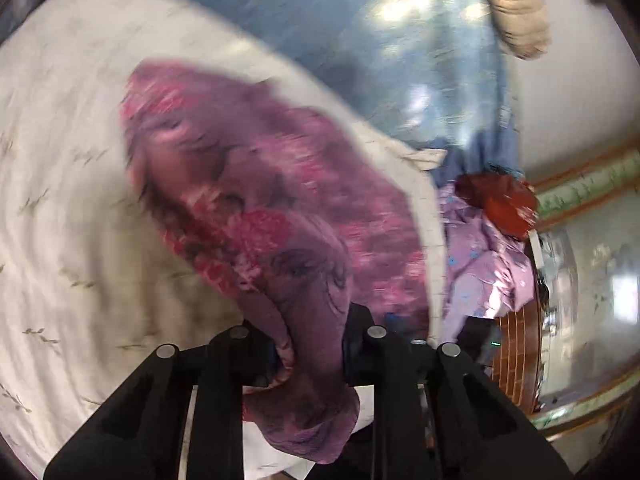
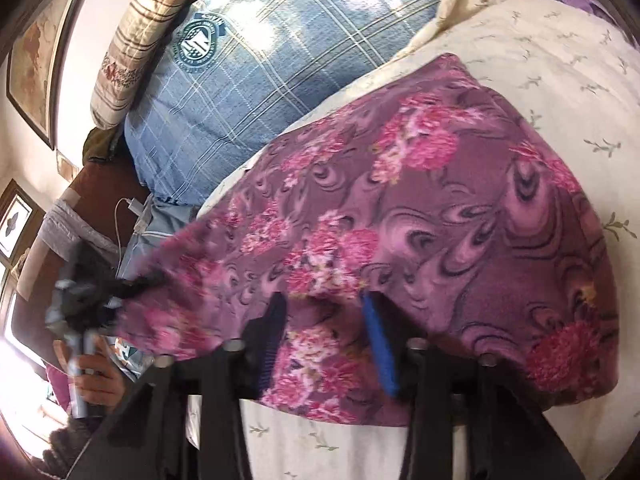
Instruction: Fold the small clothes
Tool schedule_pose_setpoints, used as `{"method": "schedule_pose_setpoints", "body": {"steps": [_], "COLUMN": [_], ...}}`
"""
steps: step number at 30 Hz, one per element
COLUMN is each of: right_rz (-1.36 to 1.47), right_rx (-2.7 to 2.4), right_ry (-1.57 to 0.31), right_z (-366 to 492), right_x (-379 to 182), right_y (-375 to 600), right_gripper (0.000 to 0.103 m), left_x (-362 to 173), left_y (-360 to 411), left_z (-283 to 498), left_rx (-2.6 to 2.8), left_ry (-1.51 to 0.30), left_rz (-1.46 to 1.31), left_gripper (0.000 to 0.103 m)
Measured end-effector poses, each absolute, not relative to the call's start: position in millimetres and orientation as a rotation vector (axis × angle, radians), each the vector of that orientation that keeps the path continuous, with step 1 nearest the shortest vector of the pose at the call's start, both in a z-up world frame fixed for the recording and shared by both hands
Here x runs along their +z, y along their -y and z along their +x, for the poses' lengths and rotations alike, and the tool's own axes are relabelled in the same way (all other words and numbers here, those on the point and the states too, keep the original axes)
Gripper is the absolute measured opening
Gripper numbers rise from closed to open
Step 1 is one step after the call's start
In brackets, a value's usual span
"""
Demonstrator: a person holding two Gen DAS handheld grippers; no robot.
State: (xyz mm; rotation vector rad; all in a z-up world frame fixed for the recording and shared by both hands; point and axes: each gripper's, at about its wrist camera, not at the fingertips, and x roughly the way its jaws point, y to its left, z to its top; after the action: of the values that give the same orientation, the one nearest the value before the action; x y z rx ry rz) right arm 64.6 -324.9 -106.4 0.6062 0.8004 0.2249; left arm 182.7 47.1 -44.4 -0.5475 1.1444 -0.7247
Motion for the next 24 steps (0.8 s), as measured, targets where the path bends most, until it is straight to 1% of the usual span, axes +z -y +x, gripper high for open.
{"method": "schedule_pose_setpoints", "body": {"steps": [1, 2, 4, 7, 10, 12, 13, 15, 17, 21, 22, 23, 24], "right_rz": [0.628, 0.664, 0.746, 0.815, 0.822, 0.842, 0.857, 0.881, 0.886, 0.883, 0.891, 0.899, 0.906], "right_rx": [0.218, 0.216, 0.234, 0.275, 0.292, 0.311, 0.323, 0.346, 0.362, 0.374, 0.37, 0.368, 0.362], "right_ry": [-0.803, -0.803, -0.8, -0.779, -0.758, -0.746, -0.742, -0.734, -0.737, -0.748, -0.768, -0.78, -0.789], "right_z": [63.8, 62.5, 60.3, 57.6, 55.6, 53.5, 52.9, 51.8, 50.6, 46.5, 45.6, 44.1, 41.2], "right_x": [-110.3, -114.7, -125.0, -131.9, -135.1, -138.8, -140.7, -143.4, -144.2, -145.1, -144.9, -143.9, -141.6], "right_y": [330.5, 337.5, 351.0, 360.2, 362.9, 367.6, 369.9, 374.2, 375.2, 379.4, 382.2, 385.1, 389.3], "right_gripper": [0.018, 0.008, 0.0, 0.0, 0.0, 0.0, 0.0, 0.0, 0.0, 0.0, 0.0, 0.003, 0.004], "left_x": [-29.5, -17.3, 9.3, 38.4, 45.8, 35.2, 23.6, -0.7, -12.4, 12.1, 21.8, 34.9, 42.4], "left_y": [-35.7, -21.1, 14.3, 74.6, 156.7, 203.3, 229.5, 265.1, 277.7, 253.6, 242.6, 225.5, 212.0], "left_z": [182.9, 183.3, 180.9, 174.9, 167.7, 161.2, 160.1, 162.1, 165.1, 175.5, 177.4, 178.9, 179.4], "left_rx": [-0.738, -0.755, -0.792, -0.852, -0.921, -0.946, -0.948, -0.914, -0.875, -0.901, -0.904, -0.894, -0.884], "left_ry": [-1.117, -1.097, -1.06, -1.036, -1.055, -1.099, -1.157, -1.278, -1.341, -1.339, -1.323, -1.292, -1.268], "left_rz": [-0.523, -0.497, -0.426, -0.289, -0.143, -0.05, -0.002, 0.076, 0.078, -0.091, -0.122, -0.156, -0.174], "left_gripper": [0.019, 0.019, 0.019, 0.019, 0.019, 0.022, 0.024, 0.024, 0.025, 0.03, 0.033, 0.045, 0.054]}}
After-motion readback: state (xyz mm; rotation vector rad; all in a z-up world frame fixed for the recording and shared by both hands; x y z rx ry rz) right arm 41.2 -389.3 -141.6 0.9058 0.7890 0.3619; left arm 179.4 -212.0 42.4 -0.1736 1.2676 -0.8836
